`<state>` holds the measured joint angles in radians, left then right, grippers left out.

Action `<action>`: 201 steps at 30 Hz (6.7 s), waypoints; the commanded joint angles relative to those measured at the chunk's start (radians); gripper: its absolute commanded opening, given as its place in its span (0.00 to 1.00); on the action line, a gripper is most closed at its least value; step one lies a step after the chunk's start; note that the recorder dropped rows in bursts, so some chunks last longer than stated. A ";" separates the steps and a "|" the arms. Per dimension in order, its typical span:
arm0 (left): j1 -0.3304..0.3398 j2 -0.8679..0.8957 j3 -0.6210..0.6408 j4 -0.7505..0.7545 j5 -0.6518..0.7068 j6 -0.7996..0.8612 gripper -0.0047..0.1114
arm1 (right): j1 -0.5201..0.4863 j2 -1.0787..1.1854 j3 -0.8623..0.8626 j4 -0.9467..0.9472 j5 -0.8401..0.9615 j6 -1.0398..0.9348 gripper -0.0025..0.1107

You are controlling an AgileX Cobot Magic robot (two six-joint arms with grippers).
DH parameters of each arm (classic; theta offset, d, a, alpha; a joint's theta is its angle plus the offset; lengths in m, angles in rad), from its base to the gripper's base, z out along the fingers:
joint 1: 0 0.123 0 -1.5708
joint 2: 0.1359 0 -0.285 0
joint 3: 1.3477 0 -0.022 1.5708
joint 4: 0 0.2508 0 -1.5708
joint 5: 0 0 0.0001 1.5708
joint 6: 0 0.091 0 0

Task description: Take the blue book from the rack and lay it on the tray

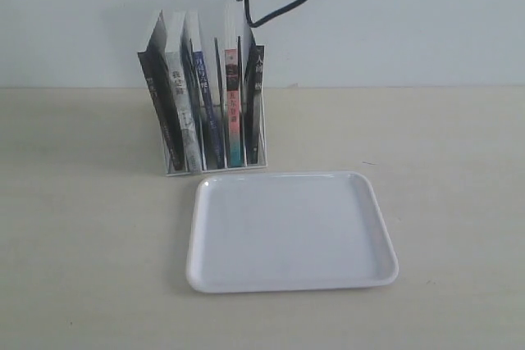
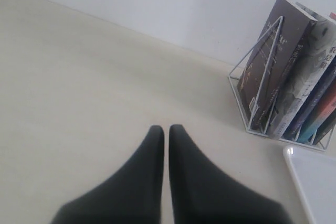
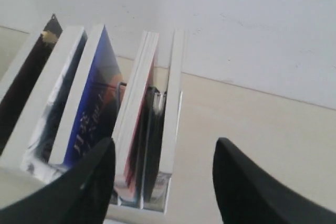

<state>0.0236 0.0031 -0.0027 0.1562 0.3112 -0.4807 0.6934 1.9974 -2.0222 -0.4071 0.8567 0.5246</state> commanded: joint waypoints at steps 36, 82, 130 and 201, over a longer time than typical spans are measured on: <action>0.002 -0.003 0.003 0.000 -0.005 0.004 0.08 | 0.065 0.108 -0.082 0.189 -0.151 -0.244 0.27; 0.002 -0.003 0.003 0.000 -0.005 0.004 0.08 | 0.033 0.248 -0.084 0.184 -0.228 -0.179 0.39; 0.002 -0.003 0.003 0.000 -0.005 0.004 0.08 | 0.091 -0.009 -0.213 0.088 0.043 -0.207 0.02; 0.002 -0.003 0.003 0.000 -0.005 0.004 0.08 | 0.378 0.040 0.556 -0.536 0.332 0.001 0.02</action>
<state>0.0236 0.0031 -0.0027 0.1562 0.3112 -0.4807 1.0679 2.0392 -1.4637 -0.9725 1.2012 0.5008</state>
